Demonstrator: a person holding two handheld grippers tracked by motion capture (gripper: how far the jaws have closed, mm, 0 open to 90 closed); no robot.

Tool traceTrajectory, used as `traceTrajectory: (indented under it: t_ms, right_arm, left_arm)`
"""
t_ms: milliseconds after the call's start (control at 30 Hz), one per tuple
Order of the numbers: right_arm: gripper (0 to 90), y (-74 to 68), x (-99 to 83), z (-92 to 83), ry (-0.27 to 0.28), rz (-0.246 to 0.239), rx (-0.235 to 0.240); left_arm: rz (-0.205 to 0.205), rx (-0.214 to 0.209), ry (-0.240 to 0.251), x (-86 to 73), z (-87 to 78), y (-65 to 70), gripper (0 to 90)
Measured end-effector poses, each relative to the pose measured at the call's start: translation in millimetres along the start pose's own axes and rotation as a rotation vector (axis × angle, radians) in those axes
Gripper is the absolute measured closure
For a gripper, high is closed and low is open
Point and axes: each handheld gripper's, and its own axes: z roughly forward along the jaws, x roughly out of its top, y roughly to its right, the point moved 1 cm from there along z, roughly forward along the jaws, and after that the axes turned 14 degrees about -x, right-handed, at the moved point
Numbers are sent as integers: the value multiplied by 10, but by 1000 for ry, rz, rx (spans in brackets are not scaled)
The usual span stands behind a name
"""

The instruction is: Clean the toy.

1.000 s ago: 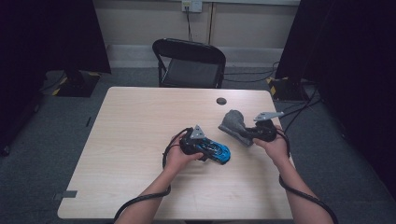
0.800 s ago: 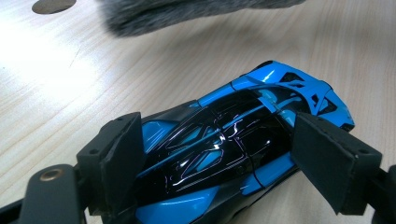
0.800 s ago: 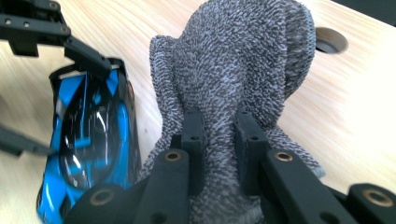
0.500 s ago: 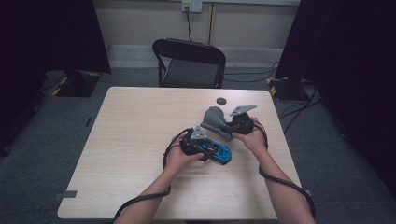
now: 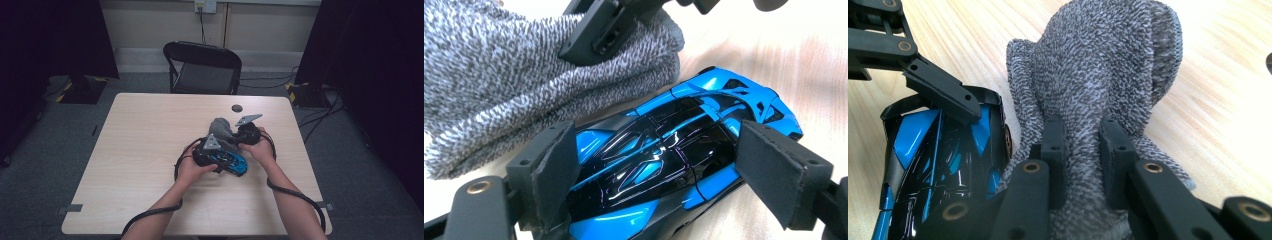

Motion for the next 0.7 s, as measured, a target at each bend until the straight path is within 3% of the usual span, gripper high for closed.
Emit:
traceTrajectory:
  t_ms: [433, 700]
  right_arm:
    - [758, -127, -35, 142, -34, -34, 30]
    - [754, -166, -32, 186, -59, -61, 22]
  left_arm:
    - [-2, 1, 1, 1, 0, -4, 172]
    - [-4, 1, 0, 2, -1, -2, 172]
